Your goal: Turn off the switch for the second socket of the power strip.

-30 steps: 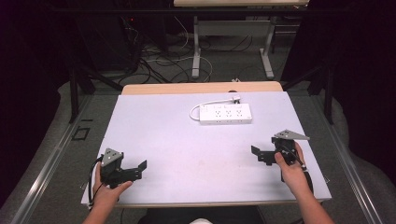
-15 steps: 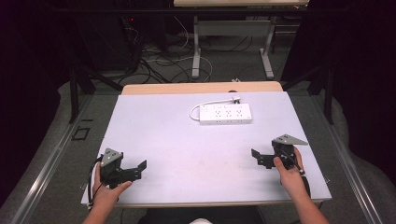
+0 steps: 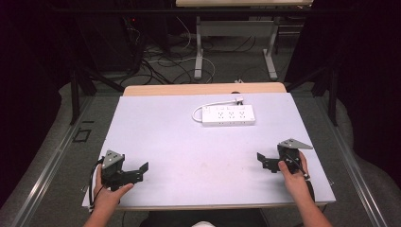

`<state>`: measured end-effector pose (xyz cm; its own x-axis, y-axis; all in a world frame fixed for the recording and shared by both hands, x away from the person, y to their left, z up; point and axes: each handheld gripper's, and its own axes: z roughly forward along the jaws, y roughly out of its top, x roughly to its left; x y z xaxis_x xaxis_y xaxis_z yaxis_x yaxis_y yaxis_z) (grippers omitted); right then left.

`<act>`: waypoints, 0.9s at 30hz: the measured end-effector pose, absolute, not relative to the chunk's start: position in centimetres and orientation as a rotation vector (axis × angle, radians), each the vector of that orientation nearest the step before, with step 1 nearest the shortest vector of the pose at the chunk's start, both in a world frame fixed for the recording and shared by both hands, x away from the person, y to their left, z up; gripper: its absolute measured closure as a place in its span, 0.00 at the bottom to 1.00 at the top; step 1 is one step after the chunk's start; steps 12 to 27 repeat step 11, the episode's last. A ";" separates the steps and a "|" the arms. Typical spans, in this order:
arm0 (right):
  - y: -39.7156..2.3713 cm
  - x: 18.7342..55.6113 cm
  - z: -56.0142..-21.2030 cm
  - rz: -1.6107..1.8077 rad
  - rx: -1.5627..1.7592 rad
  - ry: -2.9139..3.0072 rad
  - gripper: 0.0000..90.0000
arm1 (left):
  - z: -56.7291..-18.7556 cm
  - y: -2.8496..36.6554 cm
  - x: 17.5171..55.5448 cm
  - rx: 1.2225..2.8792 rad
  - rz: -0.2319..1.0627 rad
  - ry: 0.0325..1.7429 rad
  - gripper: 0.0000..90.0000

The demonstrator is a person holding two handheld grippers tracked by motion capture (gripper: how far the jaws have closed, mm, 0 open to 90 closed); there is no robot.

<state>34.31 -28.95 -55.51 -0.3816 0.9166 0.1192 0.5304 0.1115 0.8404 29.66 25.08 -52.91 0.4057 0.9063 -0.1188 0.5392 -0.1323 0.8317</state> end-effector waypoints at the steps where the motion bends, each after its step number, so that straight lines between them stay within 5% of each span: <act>1: -28.9 34.3 -55.5 1.187 1.405 1.961 0.05 | -52.9 25.1 29.7 1.802 0.536 1.252 0.00; 27: -28.9 34.2 -55.4 1.176 1.400 1.967 0.05 | -52.9 25.1 29.7 1.802 0.539 1.252 0.00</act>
